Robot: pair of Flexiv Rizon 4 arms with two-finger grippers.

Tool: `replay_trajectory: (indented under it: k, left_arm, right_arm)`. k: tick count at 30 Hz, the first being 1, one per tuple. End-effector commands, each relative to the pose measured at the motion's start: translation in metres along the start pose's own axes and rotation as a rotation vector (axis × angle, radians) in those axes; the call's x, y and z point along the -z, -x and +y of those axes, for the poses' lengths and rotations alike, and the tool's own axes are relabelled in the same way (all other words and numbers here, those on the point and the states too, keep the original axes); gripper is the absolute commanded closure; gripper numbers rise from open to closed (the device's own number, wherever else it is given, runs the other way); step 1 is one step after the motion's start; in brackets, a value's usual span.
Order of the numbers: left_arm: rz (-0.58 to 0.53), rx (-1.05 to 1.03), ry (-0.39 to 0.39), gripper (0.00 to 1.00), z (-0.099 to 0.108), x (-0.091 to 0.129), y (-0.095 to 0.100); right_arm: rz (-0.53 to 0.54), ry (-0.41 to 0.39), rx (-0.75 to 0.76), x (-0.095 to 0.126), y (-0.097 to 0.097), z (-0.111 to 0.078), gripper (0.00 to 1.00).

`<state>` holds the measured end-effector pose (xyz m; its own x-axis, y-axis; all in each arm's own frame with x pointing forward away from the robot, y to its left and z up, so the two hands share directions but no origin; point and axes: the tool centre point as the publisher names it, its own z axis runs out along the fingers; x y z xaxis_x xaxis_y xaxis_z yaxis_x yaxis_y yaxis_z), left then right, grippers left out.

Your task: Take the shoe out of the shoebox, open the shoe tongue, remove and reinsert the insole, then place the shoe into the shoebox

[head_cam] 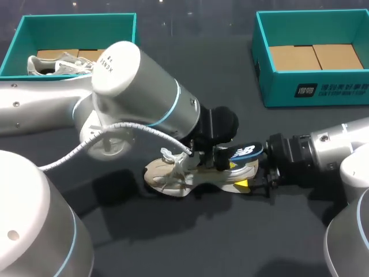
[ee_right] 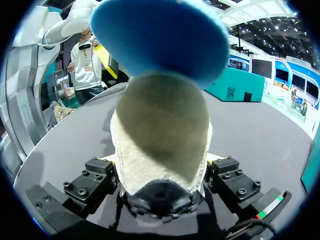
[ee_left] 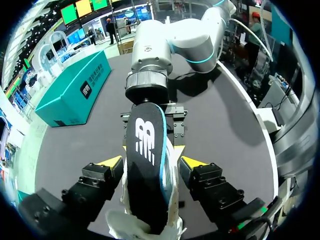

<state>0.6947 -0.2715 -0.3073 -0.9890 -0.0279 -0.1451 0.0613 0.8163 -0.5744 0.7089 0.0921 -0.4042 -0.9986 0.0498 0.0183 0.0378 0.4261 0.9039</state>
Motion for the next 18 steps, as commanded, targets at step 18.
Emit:
replay_trajectory:
  k: [18]
  left_arm:
    - [-0.116, -0.072, 0.049, 0.53, 0.004, -0.034, -0.001]
  right_arm:
    - [-0.001, -0.002, 0.000, -0.001, -0.001, -0.002, 1.00]
